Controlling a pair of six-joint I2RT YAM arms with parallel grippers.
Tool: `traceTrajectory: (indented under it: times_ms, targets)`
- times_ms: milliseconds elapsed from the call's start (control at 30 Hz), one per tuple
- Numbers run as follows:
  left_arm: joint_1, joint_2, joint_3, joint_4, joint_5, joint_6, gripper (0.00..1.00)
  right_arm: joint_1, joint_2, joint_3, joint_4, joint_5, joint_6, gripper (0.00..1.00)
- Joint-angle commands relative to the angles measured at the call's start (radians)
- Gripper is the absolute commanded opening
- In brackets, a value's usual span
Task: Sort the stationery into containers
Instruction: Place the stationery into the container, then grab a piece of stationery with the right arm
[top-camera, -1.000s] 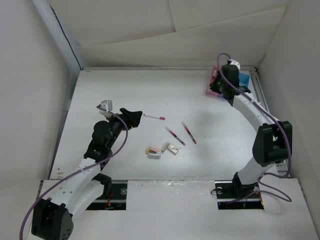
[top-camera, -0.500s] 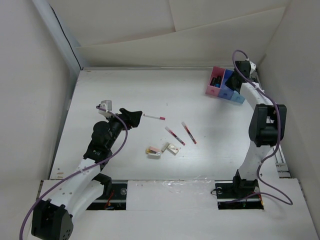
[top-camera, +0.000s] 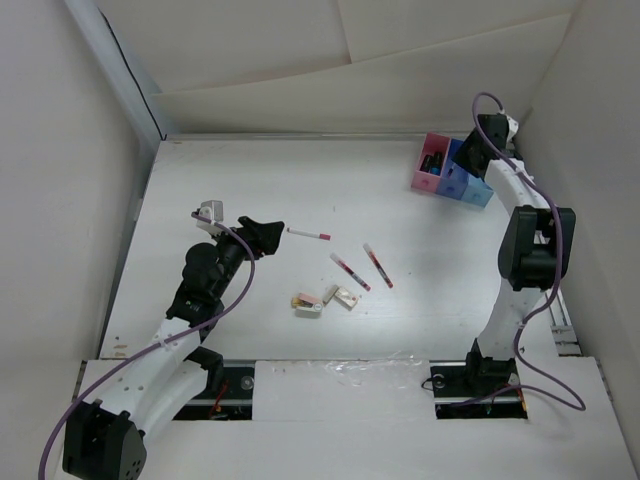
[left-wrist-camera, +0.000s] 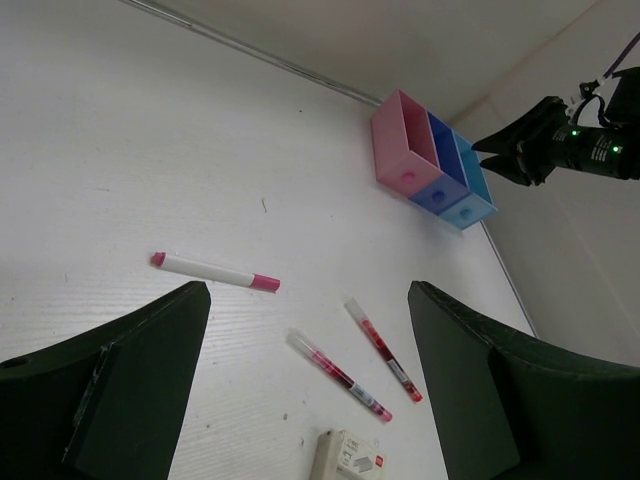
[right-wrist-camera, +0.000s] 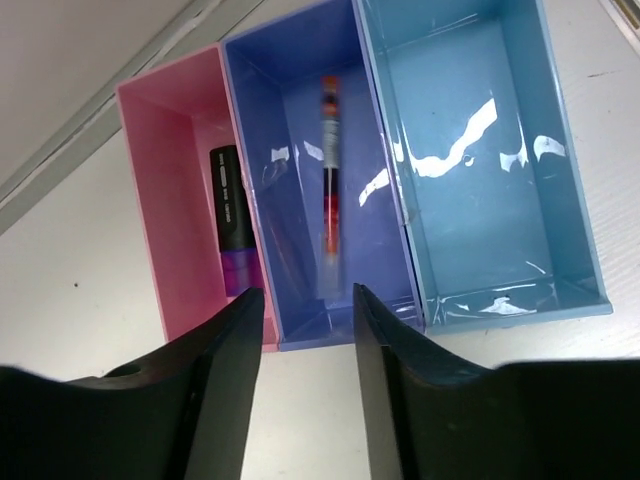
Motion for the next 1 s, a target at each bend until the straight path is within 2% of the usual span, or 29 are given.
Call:
traceTrajectory:
  times_ms: [0, 100, 167, 200, 233, 300, 333, 500, 533, 567, 600, 667, 700, 767, 800, 967]
  targets:
    - [-0.002, -0.015, 0.027, 0.039, 0.005, 0.004, 0.78, -0.002, -0.034, 0.020, 0.006, -0.023, -0.005, 0.48]
    - [-0.002, -0.015, 0.027, 0.039, 0.014, 0.004, 0.78, -0.002, -0.088, -0.025, 0.015, -0.044, -0.005, 0.48]
    - [-0.002, -0.015, 0.027, 0.039, 0.014, 0.004, 0.78, 0.041, -0.133, -0.075, 0.038, -0.077, -0.005, 0.38]
    - [-0.002, -0.015, 0.027, 0.039, 0.014, 0.004, 0.78, 0.060, -0.163, -0.157, 0.054, -0.086, -0.005, 0.32]
    - [-0.002, -0.015, 0.027, 0.039, 0.014, 0.004, 0.78, 0.081, -0.226, -0.207, 0.072, -0.098, -0.005, 0.13]
    - [-0.002, -0.015, 0.027, 0.039, 0.014, 0.004, 0.78, 0.176, -0.283, -0.307, 0.127, -0.107, 0.004, 0.00]
    - [-0.002, -0.015, 0.027, 0.039, 0.014, 0.004, 0.78, 0.213, -0.330, -0.395, 0.138, -0.097, 0.004, 0.00]
    - [-0.002, -0.015, 0.027, 0.039, 0.024, 0.004, 0.78, 0.446, -0.415, -0.588, 0.144, -0.012, -0.008, 0.00]
    - [-0.002, -0.015, 0.027, 0.039, 0.024, -0.005, 0.78, 0.512, -0.424, -0.606, 0.124, 0.021, -0.008, 0.02]
    - [-0.002, -0.015, 0.027, 0.039, 0.024, -0.005, 0.78, 0.543, -0.442, -0.640, 0.108, 0.040, -0.008, 0.09]
    - [-0.002, -0.015, 0.027, 0.039, 0.024, -0.005, 0.78, 0.569, -0.443, -0.657, 0.077, 0.058, -0.008, 0.24]
    - [-0.002, -0.015, 0.027, 0.039, 0.024, -0.005, 0.78, 0.621, -0.455, -0.690, 0.052, 0.069, -0.008, 0.36]
    - [-0.002, -0.015, 0.027, 0.039, 0.024, -0.005, 0.78, 0.633, -0.455, -0.691, 0.042, 0.069, -0.008, 0.47]
    - [-0.002, -0.015, 0.027, 0.039, 0.024, -0.005, 0.78, 0.652, -0.432, -0.691, 0.006, 0.089, -0.008, 0.56]
    - [-0.002, -0.015, 0.027, 0.039, 0.024, -0.005, 0.78, 0.665, -0.406, -0.691, -0.005, 0.098, -0.008, 0.59]
    - [-0.002, -0.025, 0.027, 0.039, 0.024, -0.005, 0.78, 0.687, -0.328, -0.671, -0.006, 0.109, -0.008, 0.60]
